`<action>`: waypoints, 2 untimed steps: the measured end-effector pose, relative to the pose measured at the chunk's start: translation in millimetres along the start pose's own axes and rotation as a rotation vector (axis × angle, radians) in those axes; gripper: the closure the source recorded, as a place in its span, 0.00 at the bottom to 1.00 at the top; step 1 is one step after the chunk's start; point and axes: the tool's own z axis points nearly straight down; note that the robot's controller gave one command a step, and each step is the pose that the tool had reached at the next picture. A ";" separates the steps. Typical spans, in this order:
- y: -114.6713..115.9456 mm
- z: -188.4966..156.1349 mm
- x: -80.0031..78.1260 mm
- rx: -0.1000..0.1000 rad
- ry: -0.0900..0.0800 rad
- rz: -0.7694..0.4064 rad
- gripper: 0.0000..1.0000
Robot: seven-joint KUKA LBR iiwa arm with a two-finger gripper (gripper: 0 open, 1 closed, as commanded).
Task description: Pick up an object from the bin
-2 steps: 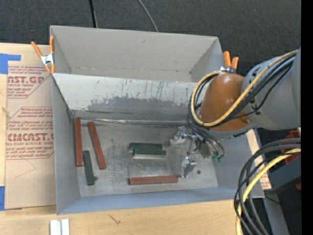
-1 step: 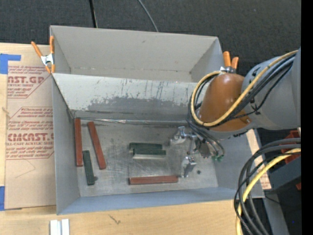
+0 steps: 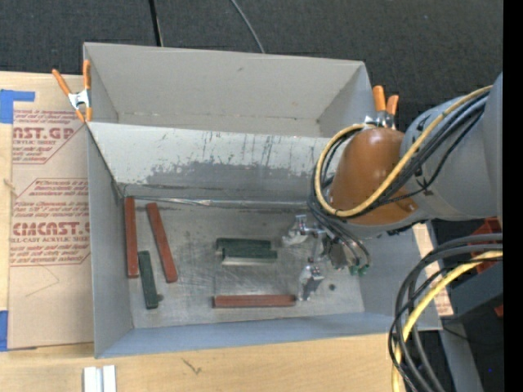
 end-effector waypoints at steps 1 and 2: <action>3.6 0.8 0.9 0.000 0.001 0.021 0.00; 29.2 -39.6 -4.7 -0.001 0.008 -0.043 0.00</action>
Offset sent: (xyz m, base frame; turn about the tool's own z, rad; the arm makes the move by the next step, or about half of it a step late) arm 0.0028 0.0432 0.0970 -0.1166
